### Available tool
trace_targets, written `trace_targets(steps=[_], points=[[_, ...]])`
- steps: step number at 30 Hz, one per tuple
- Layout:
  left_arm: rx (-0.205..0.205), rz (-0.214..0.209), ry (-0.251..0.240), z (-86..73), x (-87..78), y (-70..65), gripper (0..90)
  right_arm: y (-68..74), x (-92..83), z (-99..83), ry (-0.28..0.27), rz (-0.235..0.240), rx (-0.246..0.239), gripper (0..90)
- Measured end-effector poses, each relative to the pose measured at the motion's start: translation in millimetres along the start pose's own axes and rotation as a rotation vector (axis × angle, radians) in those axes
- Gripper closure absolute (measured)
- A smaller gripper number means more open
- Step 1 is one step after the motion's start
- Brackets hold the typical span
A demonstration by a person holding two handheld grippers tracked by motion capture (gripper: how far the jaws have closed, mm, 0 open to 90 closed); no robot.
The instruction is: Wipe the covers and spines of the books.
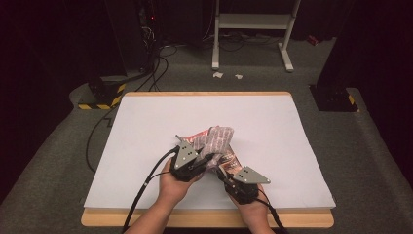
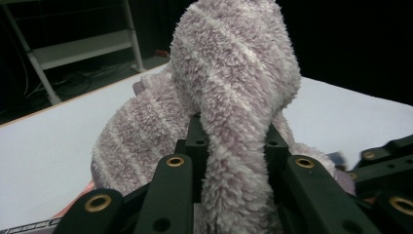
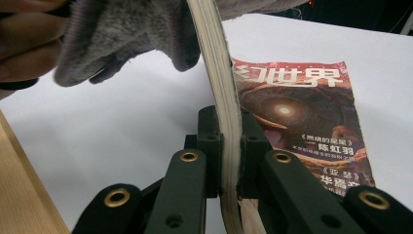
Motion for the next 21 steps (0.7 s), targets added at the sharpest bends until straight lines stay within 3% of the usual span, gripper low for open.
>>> trace_targets(steps=[11,21], points=[[0.031,-0.014,-0.024,7.6,-8.4,-22.0,72.5,-0.2,0.1,0.1,-0.002,-0.001,-0.001,83.9],[0.037,0.024,-0.001,2.4,4.3,-9.5,72.4,-0.1,1.3,0.1,0.006,0.004,0.010,84.0]])
Point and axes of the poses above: each handheld gripper's, and its own axes: x roughly forward along the jaws, z roughly out of its top, y roughly to its left, the point moved 1 cm from there along x, roughly forward along the jaws, and after that the axes turned 10 degrees about y, right-handed, at the moved point
